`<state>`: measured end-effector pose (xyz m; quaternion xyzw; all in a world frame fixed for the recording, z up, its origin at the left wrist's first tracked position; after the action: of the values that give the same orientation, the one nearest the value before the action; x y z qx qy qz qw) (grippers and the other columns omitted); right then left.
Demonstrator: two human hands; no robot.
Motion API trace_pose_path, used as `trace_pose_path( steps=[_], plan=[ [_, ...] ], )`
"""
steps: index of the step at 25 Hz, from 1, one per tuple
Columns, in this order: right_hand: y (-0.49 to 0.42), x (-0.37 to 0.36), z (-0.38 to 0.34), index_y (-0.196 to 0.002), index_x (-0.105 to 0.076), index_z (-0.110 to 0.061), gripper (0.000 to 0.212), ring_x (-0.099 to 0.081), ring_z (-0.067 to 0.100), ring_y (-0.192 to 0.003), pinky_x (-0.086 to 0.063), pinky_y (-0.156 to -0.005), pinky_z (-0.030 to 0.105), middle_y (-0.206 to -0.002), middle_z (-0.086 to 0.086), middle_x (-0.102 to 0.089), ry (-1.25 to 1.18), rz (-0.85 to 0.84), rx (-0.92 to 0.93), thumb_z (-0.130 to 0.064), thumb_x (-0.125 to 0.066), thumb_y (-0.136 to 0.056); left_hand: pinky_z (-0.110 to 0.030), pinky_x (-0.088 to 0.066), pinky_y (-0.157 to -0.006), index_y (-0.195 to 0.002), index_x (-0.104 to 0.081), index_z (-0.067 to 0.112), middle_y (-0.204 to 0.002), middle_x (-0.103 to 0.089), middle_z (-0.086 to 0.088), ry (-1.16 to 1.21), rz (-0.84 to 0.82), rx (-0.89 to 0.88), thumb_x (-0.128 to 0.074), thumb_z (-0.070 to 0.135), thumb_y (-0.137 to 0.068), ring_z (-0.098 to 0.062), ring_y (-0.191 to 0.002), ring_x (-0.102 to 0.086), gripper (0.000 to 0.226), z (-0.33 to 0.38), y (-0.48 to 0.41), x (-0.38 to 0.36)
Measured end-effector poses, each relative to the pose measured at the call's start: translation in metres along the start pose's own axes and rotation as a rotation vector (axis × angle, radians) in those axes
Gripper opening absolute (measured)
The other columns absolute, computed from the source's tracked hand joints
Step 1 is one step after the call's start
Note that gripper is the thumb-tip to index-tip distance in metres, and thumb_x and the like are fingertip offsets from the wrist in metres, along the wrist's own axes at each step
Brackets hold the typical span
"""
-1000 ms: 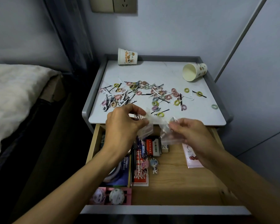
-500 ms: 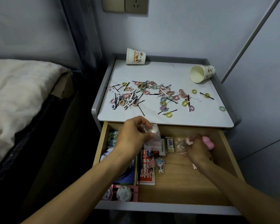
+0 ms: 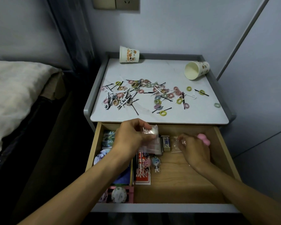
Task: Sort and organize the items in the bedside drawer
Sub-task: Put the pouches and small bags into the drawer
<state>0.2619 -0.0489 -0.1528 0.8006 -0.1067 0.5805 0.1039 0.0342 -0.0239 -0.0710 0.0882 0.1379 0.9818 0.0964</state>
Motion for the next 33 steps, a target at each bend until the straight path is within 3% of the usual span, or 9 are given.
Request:
trace_pose_path(
  steps=[1, 3, 5, 7, 10, 15, 21, 28, 33],
  plan=[
    [0.005, 0.009, -0.008, -0.115, -0.067, -0.034, 0.022, -0.061, 0.021, -0.1, -0.049, -0.08, 0.029, -0.105, -0.001, -0.07, 0.159, 0.019, 0.068, -0.034, -0.062, -0.093, -0.035, -0.061, -0.066, -0.086, -0.068, 0.014, -0.09, -0.072, -0.007, -0.009, -0.006, -0.005, -0.08, 0.004, -0.075, -0.022, -0.077, -0.073, 0.019, 0.001, -0.001, -0.002],
    [0.016, 0.031, -0.023, -0.115, -0.068, -0.035, 0.023, -0.059, 0.017, -0.098, -0.048, -0.085, 0.033, -0.107, -0.006, -0.068, 0.119, 0.046, 0.148, -0.04, -0.058, -0.094, -0.043, -0.061, -0.07, -0.086, -0.068, 0.016, -0.092, -0.072, -0.009, -0.036, -0.015, -0.024, -0.082, 0.002, -0.072, -0.027, -0.082, -0.072, 0.024, 0.002, -0.003, -0.007],
    [0.026, 0.051, -0.032, -0.107, -0.072, -0.029, 0.022, -0.064, 0.009, -0.091, -0.051, -0.084, 0.029, -0.095, -0.011, -0.071, -0.424, -0.08, 0.068, -0.04, -0.056, -0.096, -0.044, -0.061, -0.069, -0.088, -0.067, 0.016, -0.094, -0.071, -0.01, -0.047, -0.046, -0.037, -0.083, 0.0, -0.07, -0.028, -0.083, -0.071, 0.028, 0.004, -0.003, -0.015],
    [0.041, 0.058, -0.048, -0.103, -0.074, -0.018, 0.026, -0.07, 0.016, -0.091, -0.054, -0.084, 0.032, -0.092, -0.001, -0.076, -0.994, -0.299, -0.051, -0.033, -0.054, -0.098, -0.039, -0.06, -0.065, -0.088, -0.067, 0.015, -0.089, -0.071, -0.01, -0.03, -0.1, -0.05, -0.084, -0.001, -0.068, -0.026, -0.077, -0.071, 0.031, 0.004, 0.001, -0.025],
    [0.049, 0.062, -0.055, -0.101, -0.073, -0.006, 0.023, -0.07, 0.02, -0.085, -0.055, -0.077, 0.031, -0.093, 0.01, -0.076, -1.21, -0.332, -0.117, -0.022, -0.058, -0.096, -0.034, -0.059, -0.065, -0.085, -0.068, 0.015, -0.079, -0.07, -0.005, -0.018, -0.146, -0.062, -0.083, -0.003, -0.069, -0.02, -0.071, -0.069, 0.028, 0.005, 0.008, -0.037],
    [0.042, 0.067, -0.052, -0.094, -0.071, -0.004, 0.017, -0.07, 0.019, -0.077, -0.057, -0.066, 0.024, -0.087, 0.009, -0.075, -1.202, -0.239, -0.118, -0.017, -0.059, -0.095, -0.032, -0.06, -0.064, -0.088, -0.069, 0.006, -0.086, -0.069, -0.02, 0.081, -0.117, -0.045, -0.079, -0.007, -0.07, -0.028, -0.074, -0.07, 0.024, 0.009, 0.009, -0.035],
    [0.038, 0.079, -0.057, -0.084, -0.065, -0.014, 0.014, -0.064, 0.01, -0.065, -0.054, -0.061, 0.033, -0.069, -0.001, -0.067, -0.75, 0.119, 0.078, -0.02, -0.059, -0.096, -0.035, -0.06, -0.069, -0.094, -0.064, 0.008, -0.089, -0.069, -0.021, 0.082, -0.155, -0.032, -0.079, 0.001, -0.076, -0.026, -0.073, -0.07, 0.025, 0.005, 0.009, -0.041],
    [0.047, 0.074, -0.052, -0.084, -0.064, -0.016, 0.012, -0.064, 0.012, -0.062, -0.055, -0.059, 0.042, -0.066, -0.001, -0.066, -0.771, 0.138, 0.124, -0.018, -0.06, -0.095, -0.022, -0.052, -0.055, -0.087, -0.065, 0.002, -0.086, -0.067, -0.027, 0.006, -0.134, -0.025, -0.075, 0.0, -0.08, -0.017, -0.062, -0.065, 0.012, 0.003, 0.009, -0.039],
    [0.048, 0.074, -0.057, -0.098, -0.063, -0.021, 0.005, -0.066, 0.014, -0.068, -0.055, -0.063, 0.035, -0.072, -0.001, -0.068, -0.767, 0.125, 0.206, -0.02, -0.06, -0.095, -0.025, -0.051, -0.06, -0.082, -0.063, 0.009, -0.07, -0.066, -0.005, 0.039, -0.183, -0.011, -0.077, 0.001, -0.078, -0.014, -0.061, -0.065, 0.016, 0.0, 0.008, -0.042]
  ],
)
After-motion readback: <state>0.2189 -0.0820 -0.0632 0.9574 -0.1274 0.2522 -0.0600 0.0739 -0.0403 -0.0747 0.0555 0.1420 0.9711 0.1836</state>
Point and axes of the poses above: each hand's wrist, its own y-axis away from the middle knuckle, its own x-axis out of the back of the hand, z = x × y, the point moved 6 cm from there along -y, towards the middle knuckle
